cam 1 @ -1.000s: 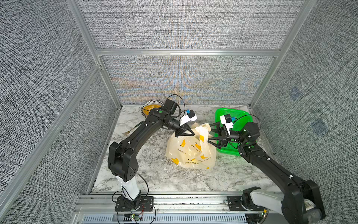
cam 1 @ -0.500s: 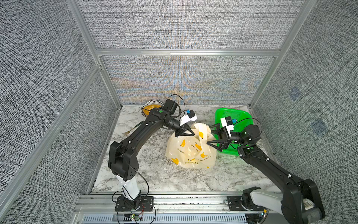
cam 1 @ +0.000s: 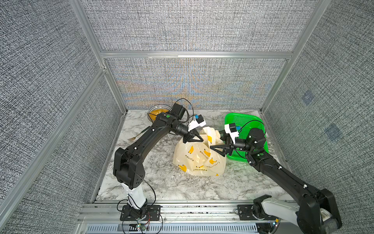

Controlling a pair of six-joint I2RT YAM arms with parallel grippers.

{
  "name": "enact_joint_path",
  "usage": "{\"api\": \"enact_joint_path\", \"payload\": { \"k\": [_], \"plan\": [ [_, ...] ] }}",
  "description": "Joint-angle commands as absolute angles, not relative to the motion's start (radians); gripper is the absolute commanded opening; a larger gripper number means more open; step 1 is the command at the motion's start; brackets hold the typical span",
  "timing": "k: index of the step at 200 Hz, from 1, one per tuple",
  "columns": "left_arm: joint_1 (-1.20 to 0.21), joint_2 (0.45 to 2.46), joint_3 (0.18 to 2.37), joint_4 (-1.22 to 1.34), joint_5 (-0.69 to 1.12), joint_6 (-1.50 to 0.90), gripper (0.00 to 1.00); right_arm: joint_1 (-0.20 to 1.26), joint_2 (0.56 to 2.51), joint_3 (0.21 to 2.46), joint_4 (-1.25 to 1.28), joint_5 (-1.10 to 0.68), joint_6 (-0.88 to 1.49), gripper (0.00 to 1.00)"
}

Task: Place the banana into a plastic bag & tie a knot
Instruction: Cross the plastic bag at the center of the board.

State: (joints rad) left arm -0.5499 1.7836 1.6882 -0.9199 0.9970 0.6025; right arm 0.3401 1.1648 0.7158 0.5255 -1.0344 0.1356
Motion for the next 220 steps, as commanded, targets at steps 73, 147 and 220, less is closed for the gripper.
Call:
{"api": "enact_joint_path", "payload": {
  "k": [73, 147, 220],
  "plan": [
    [-0.567, 1.798, 1.726, -0.967, 1.02, 0.641, 0.0, 0.344, 1.164, 0.738, 0.499, -1.001, 0.114, 0.73],
    [-0.569, 1.766, 1.703, -0.941, 0.998, 0.632, 0.18, 0.348, 1.161, 0.733, 0.506, -0.99, 0.15, 0.0],
    [-0.581, 1.362, 1.201, -0.187, 0.427, 0.224, 0.72, 0.353, 1.155, 0.747, 0.486, -0.93, 0.26, 0.0]
  ]
}}
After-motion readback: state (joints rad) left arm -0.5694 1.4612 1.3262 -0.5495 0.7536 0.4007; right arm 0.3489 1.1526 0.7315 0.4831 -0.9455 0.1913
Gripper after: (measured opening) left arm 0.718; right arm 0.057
